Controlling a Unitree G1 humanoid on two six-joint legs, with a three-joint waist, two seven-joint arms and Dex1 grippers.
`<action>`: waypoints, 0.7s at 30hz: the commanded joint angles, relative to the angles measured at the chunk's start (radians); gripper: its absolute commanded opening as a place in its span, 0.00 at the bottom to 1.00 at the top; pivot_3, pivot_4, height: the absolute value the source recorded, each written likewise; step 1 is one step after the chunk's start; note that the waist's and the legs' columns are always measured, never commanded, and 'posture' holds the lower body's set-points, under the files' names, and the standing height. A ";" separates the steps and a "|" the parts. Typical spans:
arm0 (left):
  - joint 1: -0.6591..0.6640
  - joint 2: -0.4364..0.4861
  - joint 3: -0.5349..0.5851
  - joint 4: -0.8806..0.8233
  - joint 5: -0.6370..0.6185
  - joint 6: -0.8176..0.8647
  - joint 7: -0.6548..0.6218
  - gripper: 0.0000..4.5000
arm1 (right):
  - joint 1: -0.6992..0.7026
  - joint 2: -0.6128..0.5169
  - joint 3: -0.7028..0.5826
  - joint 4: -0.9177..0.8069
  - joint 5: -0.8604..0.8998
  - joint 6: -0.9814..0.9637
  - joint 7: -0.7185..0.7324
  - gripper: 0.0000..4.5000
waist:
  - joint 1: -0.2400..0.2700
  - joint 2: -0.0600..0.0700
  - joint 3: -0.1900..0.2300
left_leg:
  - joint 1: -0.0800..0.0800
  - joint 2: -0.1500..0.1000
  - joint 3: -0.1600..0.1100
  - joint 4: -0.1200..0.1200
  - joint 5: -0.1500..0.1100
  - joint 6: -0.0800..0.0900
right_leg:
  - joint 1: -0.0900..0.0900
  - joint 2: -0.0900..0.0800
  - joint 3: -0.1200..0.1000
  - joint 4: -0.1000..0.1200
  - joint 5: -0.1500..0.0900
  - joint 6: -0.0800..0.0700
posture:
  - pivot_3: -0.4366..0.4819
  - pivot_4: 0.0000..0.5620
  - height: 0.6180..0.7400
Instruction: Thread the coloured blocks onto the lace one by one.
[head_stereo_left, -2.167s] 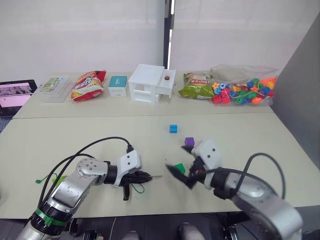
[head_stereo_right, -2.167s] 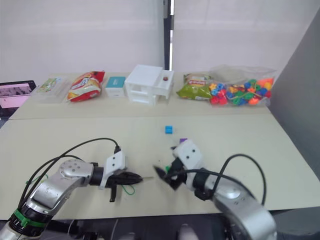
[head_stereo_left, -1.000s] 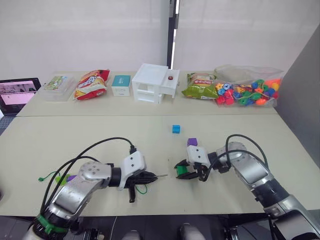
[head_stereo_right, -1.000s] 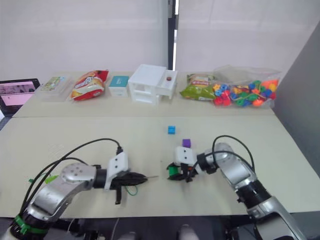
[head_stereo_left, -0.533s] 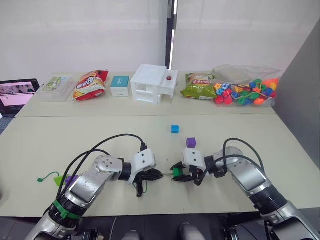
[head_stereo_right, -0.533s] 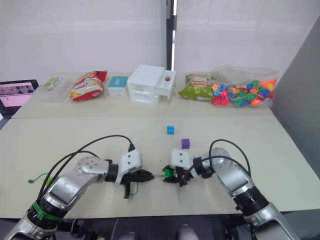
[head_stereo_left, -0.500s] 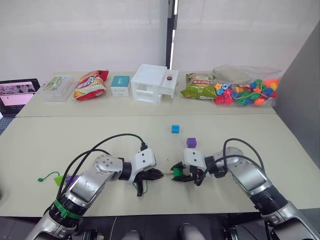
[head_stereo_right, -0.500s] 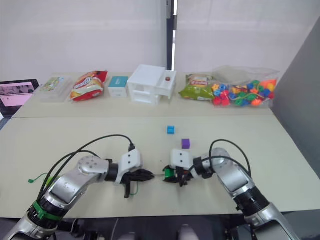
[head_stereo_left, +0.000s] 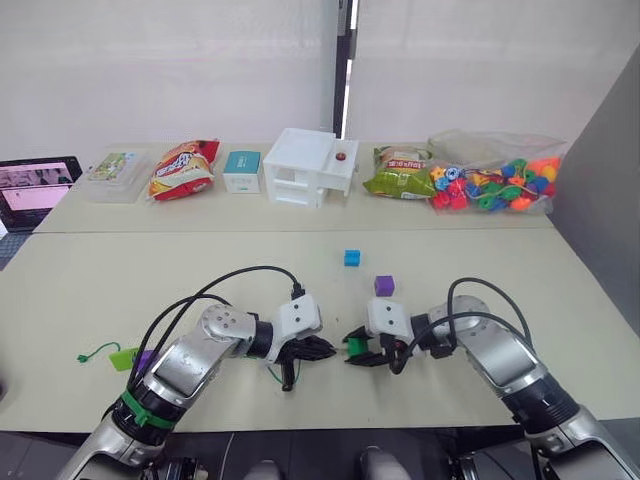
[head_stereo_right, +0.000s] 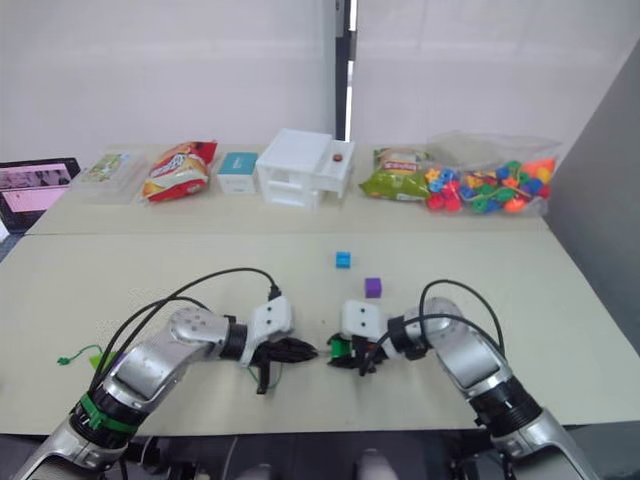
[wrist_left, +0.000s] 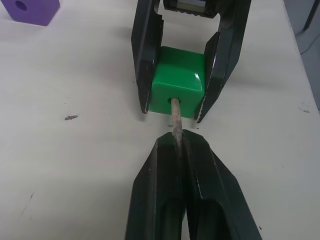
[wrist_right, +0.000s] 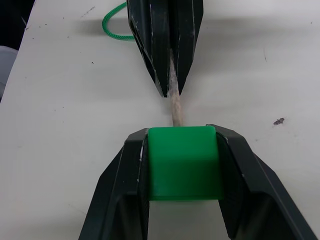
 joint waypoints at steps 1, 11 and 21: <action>-0.036 -0.054 -0.040 0.016 0.010 -0.069 -0.015 0.00 | 0.017 0.003 0.017 -0.045 0.006 0.019 0.003 0.27 | 0.002 0.000 0.000 | 0.000 0.000 0.000 0.000 0.000 0.000 | 0.000 0.000 0.000 0.000 0.000 0.000 | 0.48 0.27 1.00; -0.072 -0.163 -0.088 0.118 0.070 -0.143 -0.026 0.00 | 0.051 -0.005 0.001 -0.097 0.009 0.060 -0.009 0.27 | 0.023 0.000 0.000 | 0.000 -0.001 0.000 0.002 0.000 0.000 | 0.002 0.000 0.000 -0.001 0.000 0.001 | 0.48 0.27 1.00; -0.042 -0.095 0.056 0.006 -0.012 0.000 -0.007 0.43 | 0.059 0.001 -0.004 -0.099 0.004 0.063 -0.016 0.27 | 0.019 0.000 0.000 | 0.000 0.000 0.000 0.002 0.000 0.000 | 0.000 0.000 0.000 0.000 0.000 0.001 | 0.48 0.27 1.00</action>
